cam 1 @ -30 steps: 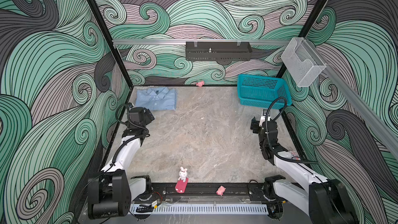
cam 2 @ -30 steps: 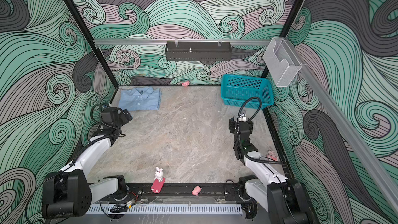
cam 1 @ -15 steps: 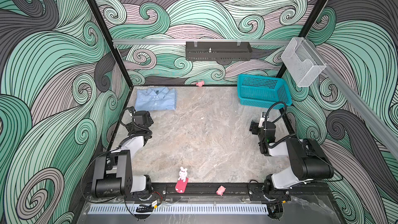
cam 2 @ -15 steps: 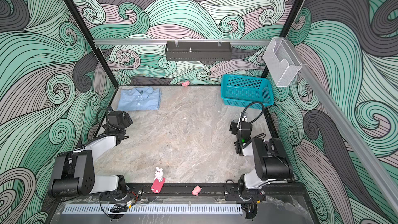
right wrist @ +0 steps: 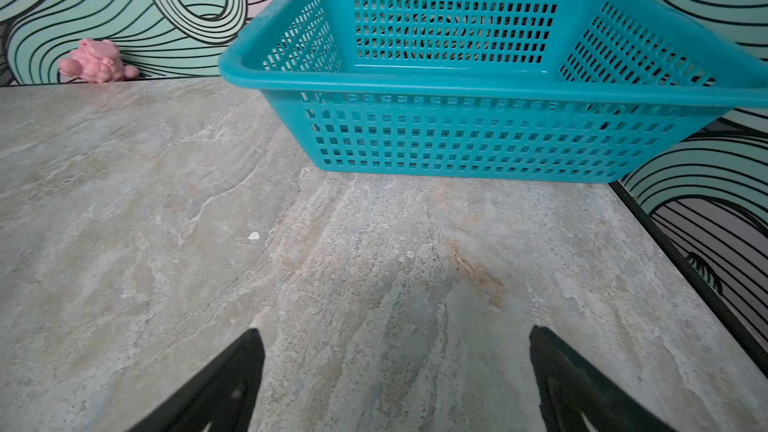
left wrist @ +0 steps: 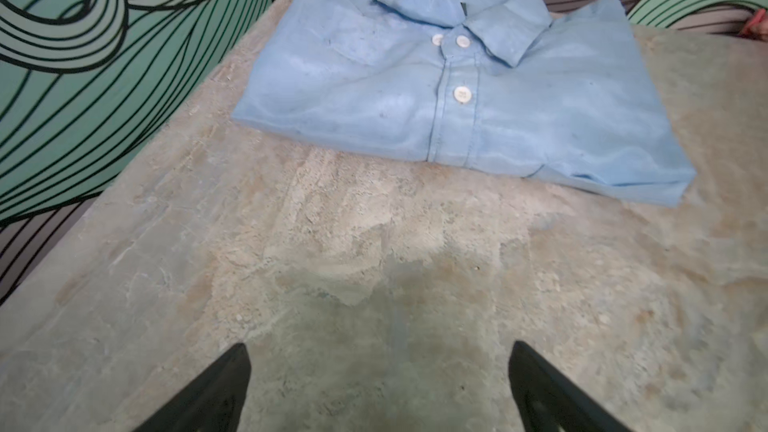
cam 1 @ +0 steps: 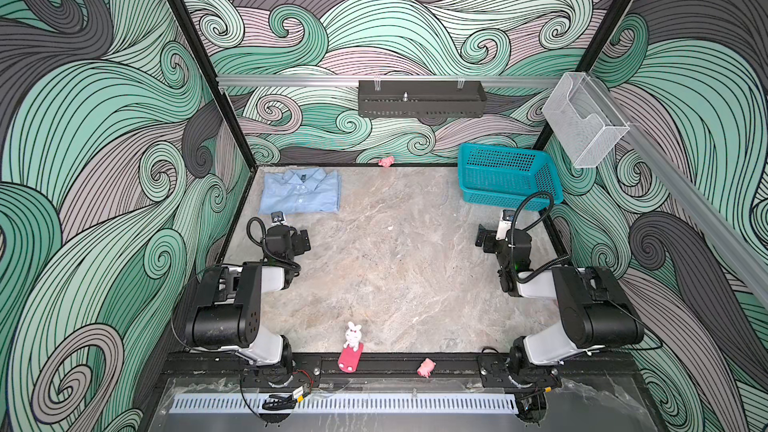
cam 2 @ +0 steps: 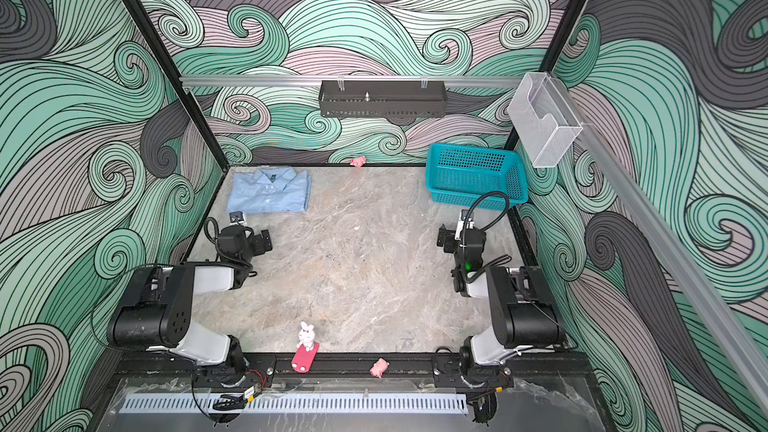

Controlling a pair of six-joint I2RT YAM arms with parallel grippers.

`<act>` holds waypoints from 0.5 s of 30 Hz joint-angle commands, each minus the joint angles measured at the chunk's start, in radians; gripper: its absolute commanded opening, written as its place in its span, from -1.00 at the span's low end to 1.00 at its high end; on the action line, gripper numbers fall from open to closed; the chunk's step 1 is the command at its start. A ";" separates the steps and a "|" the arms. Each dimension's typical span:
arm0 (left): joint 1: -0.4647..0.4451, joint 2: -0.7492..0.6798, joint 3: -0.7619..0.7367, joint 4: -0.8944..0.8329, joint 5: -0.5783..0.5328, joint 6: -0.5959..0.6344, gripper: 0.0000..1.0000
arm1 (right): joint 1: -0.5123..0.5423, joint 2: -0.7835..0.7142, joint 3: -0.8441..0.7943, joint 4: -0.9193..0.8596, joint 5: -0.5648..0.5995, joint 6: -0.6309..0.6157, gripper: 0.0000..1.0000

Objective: Fold and stack the long sleeve shirts

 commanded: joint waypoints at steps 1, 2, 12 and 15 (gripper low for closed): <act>-0.004 0.007 0.010 0.095 0.046 0.038 0.97 | 0.012 -0.006 0.017 -0.010 0.019 -0.019 0.98; -0.005 -0.004 0.024 0.046 0.037 0.020 0.97 | 0.012 -0.004 0.018 -0.011 0.019 -0.019 0.98; -0.008 -0.002 0.020 0.058 0.030 0.024 0.97 | 0.011 -0.004 0.021 -0.015 0.017 -0.017 0.98; -0.009 -0.004 0.020 0.057 0.029 0.024 0.97 | 0.011 -0.004 0.020 -0.015 0.017 -0.017 0.98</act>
